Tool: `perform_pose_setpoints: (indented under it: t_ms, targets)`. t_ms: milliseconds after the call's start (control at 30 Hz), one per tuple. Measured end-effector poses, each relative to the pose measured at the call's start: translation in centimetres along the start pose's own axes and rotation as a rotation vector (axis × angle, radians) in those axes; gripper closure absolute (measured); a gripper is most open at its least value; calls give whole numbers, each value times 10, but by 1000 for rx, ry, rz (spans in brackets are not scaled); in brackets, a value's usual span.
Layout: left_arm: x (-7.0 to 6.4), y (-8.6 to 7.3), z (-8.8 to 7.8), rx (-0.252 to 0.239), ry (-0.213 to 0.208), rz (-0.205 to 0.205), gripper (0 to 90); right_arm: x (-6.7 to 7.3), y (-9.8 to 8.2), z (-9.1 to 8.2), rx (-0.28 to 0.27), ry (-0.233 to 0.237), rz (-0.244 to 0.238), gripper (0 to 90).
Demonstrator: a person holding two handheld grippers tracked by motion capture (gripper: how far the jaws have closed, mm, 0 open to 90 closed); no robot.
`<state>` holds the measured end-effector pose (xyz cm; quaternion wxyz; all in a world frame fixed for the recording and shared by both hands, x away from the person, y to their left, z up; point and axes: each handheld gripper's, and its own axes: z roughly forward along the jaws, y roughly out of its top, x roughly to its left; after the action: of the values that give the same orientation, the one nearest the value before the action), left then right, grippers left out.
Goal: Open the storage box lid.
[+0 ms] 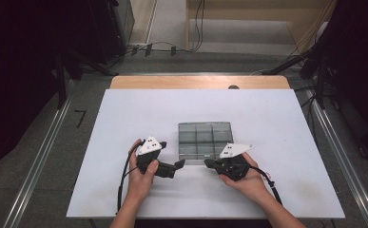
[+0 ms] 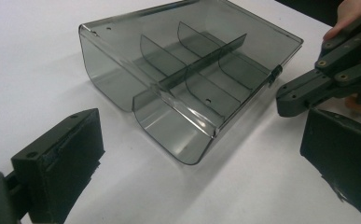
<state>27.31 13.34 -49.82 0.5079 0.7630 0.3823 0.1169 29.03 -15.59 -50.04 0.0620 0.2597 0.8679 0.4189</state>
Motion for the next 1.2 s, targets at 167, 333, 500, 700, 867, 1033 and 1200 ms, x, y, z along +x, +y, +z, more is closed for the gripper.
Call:
perform_pose_setpoints:
  t_ms: [167, 333, 500, 700, 867, 1033, 1200]
  targets:
    - [2, -2, -1, 4, 7, -2, 0, -5, -2, 4, 16, -18, 26, 884]
    - [3, -2, -1, 5, 11, -6, 0, -6, -3, 5, 13, -31, 36, 884]
    - [3, -2, 0, 15, 3, -1, 23, -6, -2, 3, 2, -32, 33, 885]
    - [4, -2, 0, 16, 2, -16, 37, -6, -1, 0, -10, -38, 23, 884]
    - [5, -2, -1, 20, 1, -21, 54, -6, -1, -1, -13, -39, 23, 885]
    - [8, -3, 0, 30, 8, -42, 90, -6, 0, -3, -22, -43, 24, 884]
    - [9, -4, 1, 40, 3, -50, 120, -5, 1, -5, -32, -33, 17, 884]
